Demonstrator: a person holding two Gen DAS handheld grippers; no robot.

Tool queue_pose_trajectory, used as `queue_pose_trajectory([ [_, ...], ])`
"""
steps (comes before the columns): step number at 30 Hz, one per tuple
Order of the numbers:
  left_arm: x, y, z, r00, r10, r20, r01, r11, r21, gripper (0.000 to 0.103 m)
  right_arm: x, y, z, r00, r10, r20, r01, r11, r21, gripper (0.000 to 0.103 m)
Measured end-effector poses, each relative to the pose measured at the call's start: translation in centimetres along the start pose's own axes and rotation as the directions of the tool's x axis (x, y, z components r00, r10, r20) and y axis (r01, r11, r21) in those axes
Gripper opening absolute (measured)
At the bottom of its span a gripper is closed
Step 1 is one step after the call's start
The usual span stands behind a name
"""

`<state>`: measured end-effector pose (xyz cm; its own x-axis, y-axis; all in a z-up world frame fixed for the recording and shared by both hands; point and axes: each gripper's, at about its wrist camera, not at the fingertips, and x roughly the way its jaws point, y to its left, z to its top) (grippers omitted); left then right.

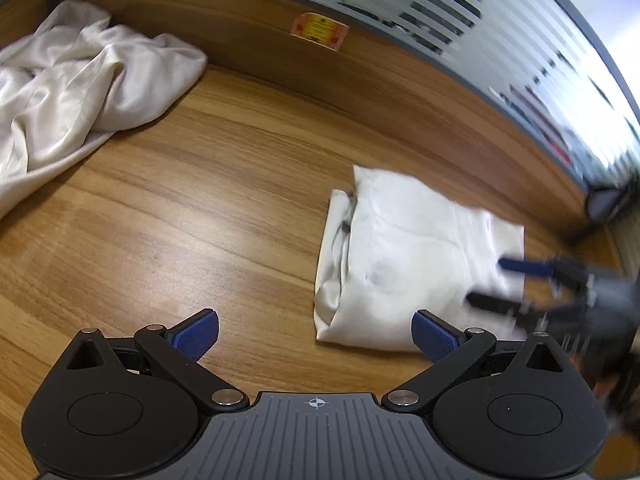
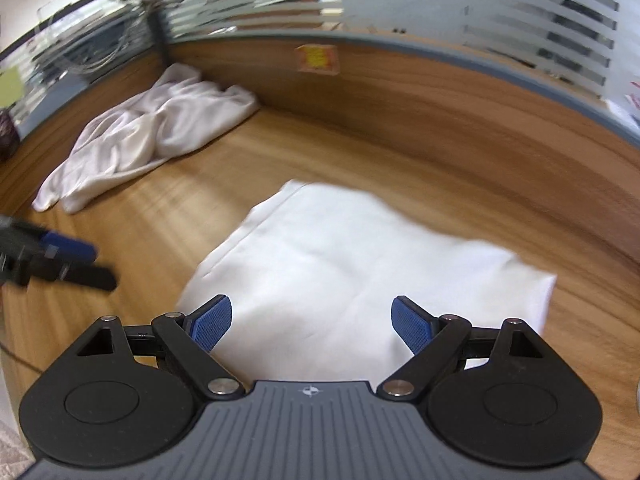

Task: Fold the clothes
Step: 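Open both grippers and withdraw them from the folded white shirt, then grasp the folded white shirt bundle with the right gripper while the left gripper grasps it too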

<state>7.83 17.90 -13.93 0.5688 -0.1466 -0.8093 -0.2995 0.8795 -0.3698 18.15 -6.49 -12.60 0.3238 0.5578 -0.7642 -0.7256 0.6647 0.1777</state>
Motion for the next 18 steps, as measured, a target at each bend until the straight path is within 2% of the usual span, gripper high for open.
queue_pose_trajectory([
  [3, 0.0, 0.5, 0.5, 1.000, -0.009, 0.000, 0.009, 0.999, -0.040, 0.103, 0.5, 1.9, -0.5, 1.000, 0.020, -0.010, -0.021, 1.000, -0.012, 0.091],
  [11, 0.2, 0.0, 0.6, 1.000, 0.023, -0.009, -0.023, 0.998, 0.063, 0.103, 2.1, 4.8, -0.9, 0.999, 0.036, -0.027, -0.036, 0.999, -0.011, 0.091],
  [18, 0.9, 1.5, 0.5, 0.999, 0.031, -0.040, -0.029, 0.999, 0.031, 0.103, 3.4, 6.3, -0.6, 0.997, 0.057, -0.046, -0.060, 0.997, -0.056, 0.091],
])
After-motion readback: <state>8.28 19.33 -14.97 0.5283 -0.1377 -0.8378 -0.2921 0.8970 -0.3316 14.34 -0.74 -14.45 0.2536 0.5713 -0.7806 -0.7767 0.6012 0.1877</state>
